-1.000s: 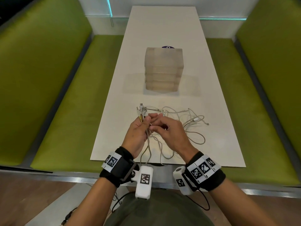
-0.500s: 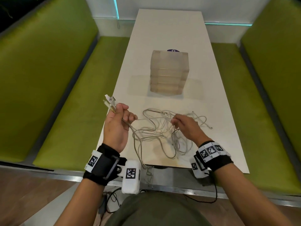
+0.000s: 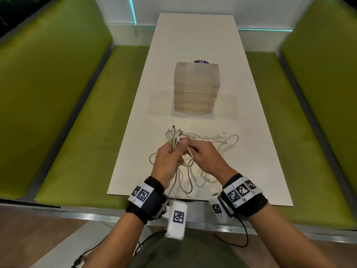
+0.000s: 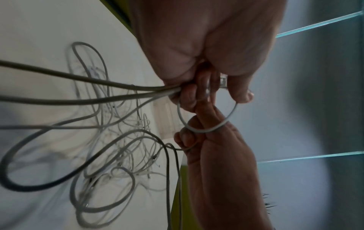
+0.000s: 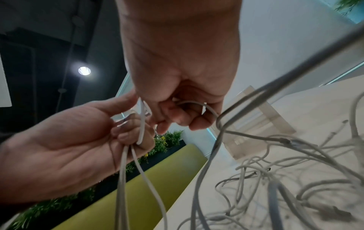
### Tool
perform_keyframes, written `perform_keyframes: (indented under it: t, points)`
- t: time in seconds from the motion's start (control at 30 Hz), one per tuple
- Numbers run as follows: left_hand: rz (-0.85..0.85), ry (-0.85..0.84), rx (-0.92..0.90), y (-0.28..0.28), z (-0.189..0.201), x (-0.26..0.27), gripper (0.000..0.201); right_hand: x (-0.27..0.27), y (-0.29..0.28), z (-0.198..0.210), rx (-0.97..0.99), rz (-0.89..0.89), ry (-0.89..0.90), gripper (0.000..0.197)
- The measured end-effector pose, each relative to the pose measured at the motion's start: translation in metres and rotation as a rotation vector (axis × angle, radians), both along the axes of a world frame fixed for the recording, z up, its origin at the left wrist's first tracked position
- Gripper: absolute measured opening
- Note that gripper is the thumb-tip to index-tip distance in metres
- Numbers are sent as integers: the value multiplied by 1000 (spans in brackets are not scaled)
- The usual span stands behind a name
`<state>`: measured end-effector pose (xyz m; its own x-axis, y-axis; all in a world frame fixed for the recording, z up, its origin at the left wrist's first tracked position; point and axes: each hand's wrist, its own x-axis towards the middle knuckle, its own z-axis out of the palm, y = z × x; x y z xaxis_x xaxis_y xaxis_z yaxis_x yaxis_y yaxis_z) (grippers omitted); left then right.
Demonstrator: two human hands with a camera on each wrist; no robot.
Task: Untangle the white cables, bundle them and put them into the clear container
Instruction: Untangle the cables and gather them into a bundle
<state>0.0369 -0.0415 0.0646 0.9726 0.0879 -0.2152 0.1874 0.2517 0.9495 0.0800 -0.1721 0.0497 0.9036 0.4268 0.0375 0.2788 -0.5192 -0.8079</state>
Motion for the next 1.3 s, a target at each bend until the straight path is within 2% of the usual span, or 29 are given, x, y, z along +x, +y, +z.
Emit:
perform_keyframes:
  t: [0.17,0.3,0.47,0.57,0.67,0.73,0.8,0.9,1.0,1.1,1.17,1.3]
  points:
    - [122,-8,29,6,2,8,28,11,-5,-7,-119,64,-118,18]
    - [206,-55,-79,21,13,12,34,31,-20,-27,-226,29,-139,24]
    - [330,-157,-180,47,31,16,37,51,-44,-44,-190,-71,-105,18]
    - [399,-142,-101,61,24,16,35,55,-49,-41,-148,-86,-118,19]
    - [295,-46,173,53,11,14,28,49,-37,-27,-99,-50,-192,25]
    - [167,28,274,37,5,12,22,45,-24,-18,-95,-8,-246,33]
    - [81,60,264,20,2,11,23,41,-15,-11,-135,37,-308,33]
    - [50,88,226,5,4,11,29,38,-11,-10,-265,93,-413,30]
    - [43,132,196,3,6,13,33,38,-11,-14,-300,27,-549,33]
    - [-12,106,267,1,4,15,30,33,-6,-10,-279,-4,-609,29]
    - [19,106,277,0,5,16,25,29,-2,-6,-253,4,-592,24]
    - [150,40,220,11,15,17,20,35,-10,-21,-315,-25,-324,21]
